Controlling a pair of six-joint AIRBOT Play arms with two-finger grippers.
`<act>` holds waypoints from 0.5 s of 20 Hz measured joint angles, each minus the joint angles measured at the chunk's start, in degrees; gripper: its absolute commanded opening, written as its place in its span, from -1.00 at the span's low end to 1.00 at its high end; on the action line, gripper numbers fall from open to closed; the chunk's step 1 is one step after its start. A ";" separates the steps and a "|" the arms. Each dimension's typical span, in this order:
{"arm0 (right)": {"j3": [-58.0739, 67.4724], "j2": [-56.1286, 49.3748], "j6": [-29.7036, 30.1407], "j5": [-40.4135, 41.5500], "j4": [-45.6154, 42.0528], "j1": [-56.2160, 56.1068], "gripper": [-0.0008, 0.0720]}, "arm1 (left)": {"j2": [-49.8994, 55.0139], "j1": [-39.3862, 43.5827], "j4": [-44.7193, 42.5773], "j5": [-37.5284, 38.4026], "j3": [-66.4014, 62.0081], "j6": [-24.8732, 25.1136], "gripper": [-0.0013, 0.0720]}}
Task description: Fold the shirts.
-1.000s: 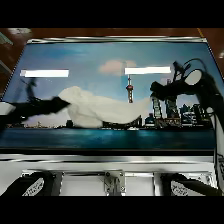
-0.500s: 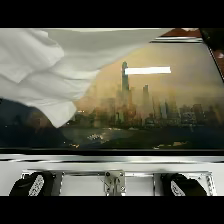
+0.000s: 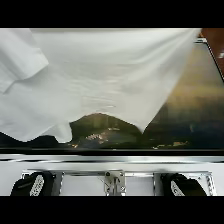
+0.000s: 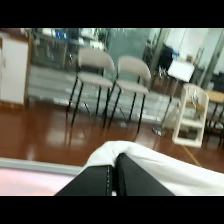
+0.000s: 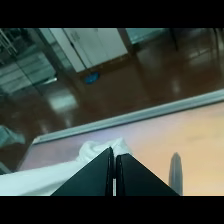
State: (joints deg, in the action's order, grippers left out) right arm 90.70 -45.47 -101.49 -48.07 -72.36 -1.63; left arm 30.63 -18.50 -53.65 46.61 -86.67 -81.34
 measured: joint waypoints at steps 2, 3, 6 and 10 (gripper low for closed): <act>2.51 1.29 0.11 0.37 -0.52 0.00 -0.82 | -2.16 0.00 -0.20 -0.74 -0.04 -0.11 -0.87; 3.58 1.99 0.11 -0.26 -0.98 0.00 -0.82 | -3.39 -0.02 -0.33 -0.55 -0.09 -0.13 -0.87; 5.64 5.07 -0.20 -6.21 -3.74 0.02 -0.82 | -6.12 -0.02 -1.27 3.52 -0.11 -0.35 -0.87; 6.51 9.92 -0.98 -15.58 -8.33 0.02 -0.82 | -9.35 -0.02 -2.34 7.85 -0.11 -1.75 -0.87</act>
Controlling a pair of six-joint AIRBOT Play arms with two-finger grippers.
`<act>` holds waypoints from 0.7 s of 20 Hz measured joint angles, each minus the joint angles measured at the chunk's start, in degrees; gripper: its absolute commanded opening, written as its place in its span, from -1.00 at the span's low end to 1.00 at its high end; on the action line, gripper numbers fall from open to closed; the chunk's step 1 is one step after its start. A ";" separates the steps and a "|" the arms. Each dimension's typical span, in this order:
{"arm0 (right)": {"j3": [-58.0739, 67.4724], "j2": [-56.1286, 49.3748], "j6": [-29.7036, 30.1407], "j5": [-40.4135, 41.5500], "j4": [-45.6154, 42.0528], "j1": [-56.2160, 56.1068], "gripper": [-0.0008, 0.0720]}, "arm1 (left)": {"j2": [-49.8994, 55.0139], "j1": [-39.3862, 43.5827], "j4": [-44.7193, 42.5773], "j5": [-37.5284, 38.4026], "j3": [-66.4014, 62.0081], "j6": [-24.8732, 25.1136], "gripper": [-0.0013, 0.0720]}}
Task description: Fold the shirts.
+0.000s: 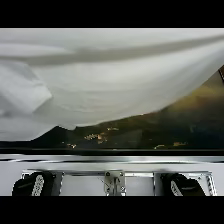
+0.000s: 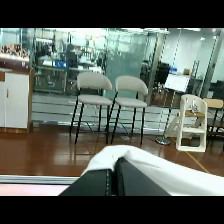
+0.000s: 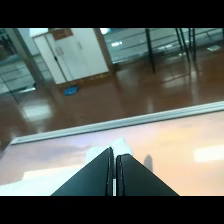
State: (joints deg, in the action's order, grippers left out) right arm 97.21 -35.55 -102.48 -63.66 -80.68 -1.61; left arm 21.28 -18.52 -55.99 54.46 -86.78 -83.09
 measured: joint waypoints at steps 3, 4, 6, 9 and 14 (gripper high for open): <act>0.22 2.40 -0.94 -5.01 -2.62 0.00 -0.82 | -0.92 0.00 -0.24 4.42 0.04 -2.86 -0.87; 0.22 2.67 -1.27 -6.80 -3.63 0.00 -0.82 | -0.94 0.00 -0.39 6.56 0.22 -3.37 -0.87; 0.26 2.38 -1.79 -10.75 -5.99 0.00 -0.82 | -0.76 0.02 -0.70 10.12 1.16 -4.09 -0.87; 0.24 -0.87 -1.99 -16.13 -9.31 -0.02 -0.82 | 0.31 0.02 -1.64 13.75 4.85 -4.68 -0.87; 0.24 -14.29 -1.33 -18.84 -10.45 -0.04 -0.81 | 6.62 0.04 -2.56 13.31 14.99 -4.61 -0.87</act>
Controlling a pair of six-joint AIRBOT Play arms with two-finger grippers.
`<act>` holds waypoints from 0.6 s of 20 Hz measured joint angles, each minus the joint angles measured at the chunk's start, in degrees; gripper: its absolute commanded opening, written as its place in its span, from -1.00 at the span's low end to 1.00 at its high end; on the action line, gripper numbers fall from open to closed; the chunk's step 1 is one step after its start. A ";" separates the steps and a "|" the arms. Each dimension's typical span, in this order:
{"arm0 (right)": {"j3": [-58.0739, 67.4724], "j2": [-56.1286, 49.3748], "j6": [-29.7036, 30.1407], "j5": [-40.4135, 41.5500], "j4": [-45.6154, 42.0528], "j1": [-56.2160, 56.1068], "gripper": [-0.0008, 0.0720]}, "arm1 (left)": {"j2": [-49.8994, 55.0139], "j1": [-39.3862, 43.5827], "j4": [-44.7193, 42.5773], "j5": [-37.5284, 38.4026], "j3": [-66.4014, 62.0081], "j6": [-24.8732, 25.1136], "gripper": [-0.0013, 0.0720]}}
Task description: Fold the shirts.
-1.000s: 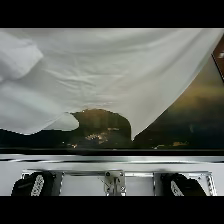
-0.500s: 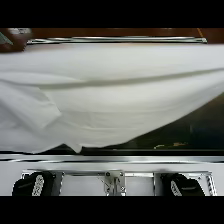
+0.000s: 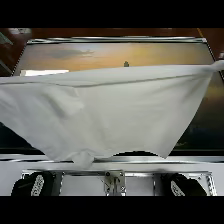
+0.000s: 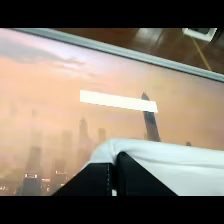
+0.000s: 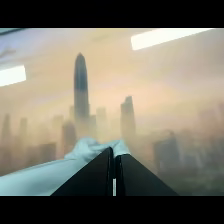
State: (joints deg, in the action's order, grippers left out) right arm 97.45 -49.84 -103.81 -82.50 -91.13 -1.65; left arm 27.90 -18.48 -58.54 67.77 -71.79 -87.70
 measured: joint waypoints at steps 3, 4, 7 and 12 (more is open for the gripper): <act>-0.02 -12.39 0.72 2.03 -0.20 0.00 -0.81 | 7.26 0.11 -0.04 -4.44 4.74 2.54 -0.86; -0.02 -16.61 0.72 3.96 -0.17 0.00 -0.81 | 10.60 0.31 -0.07 -5.97 5.75 3.85 -0.86; -0.02 -29.79 -0.39 13.14 -0.07 0.00 -0.81 | 21.07 1.64 0.87 -11.21 7.28 6.80 -0.86; -0.02 -45.20 -1.27 24.26 4.81 0.07 -0.81 | 36.76 5.73 1.81 -20.57 8.00 8.66 -0.86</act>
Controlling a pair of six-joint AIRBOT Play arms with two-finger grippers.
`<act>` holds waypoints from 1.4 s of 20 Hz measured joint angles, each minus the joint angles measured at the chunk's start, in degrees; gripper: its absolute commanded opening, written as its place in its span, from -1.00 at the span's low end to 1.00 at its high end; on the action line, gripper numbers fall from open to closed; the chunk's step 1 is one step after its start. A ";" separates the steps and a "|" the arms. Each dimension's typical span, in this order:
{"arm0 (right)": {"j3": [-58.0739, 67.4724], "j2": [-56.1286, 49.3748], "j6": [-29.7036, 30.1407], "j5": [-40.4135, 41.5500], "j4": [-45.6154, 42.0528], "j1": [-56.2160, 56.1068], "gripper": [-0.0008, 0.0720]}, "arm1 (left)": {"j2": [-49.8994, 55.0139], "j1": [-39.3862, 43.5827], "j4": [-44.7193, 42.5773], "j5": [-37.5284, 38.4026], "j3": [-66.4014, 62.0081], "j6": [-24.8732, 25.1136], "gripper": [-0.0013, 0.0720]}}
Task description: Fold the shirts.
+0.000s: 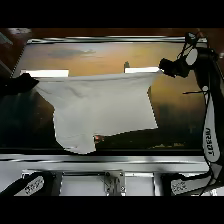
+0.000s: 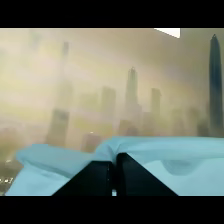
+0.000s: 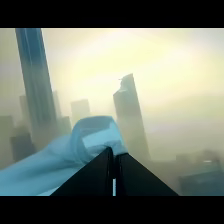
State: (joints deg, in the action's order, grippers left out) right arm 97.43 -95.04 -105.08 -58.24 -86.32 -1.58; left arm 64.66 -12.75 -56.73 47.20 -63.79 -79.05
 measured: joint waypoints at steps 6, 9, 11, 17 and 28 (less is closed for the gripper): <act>0.00 -8.09 -0.33 0.37 10.01 0.04 0.32 | 13.66 4.76 0.72 1.22 0.17 0.46 0.25; 0.00 -7.26 1.25 0.00 12.35 0.35 0.66 | 15.87 4.07 0.13 5.66 -1.38 0.55 0.84; 0.02 -4.94 5.31 -2.45 11.87 0.94 0.65 | 16.48 1.38 -2.40 12.37 -4.46 0.61 0.83; -0.83 0.63 16.04 -22.69 -2.12 6.80 0.65 | 12.81 -14.53 -6.93 37.20 -3.61 1.92 0.83; -14.36 1.62 23.74 -30.60 19.69 17.51 0.65 | 7.76 -24.33 0.39 30.71 27.80 9.90 0.84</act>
State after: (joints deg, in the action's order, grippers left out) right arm 83.07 -93.43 -81.34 -88.84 -66.63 15.92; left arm 72.42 -37.08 -56.34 77.91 -35.99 -69.14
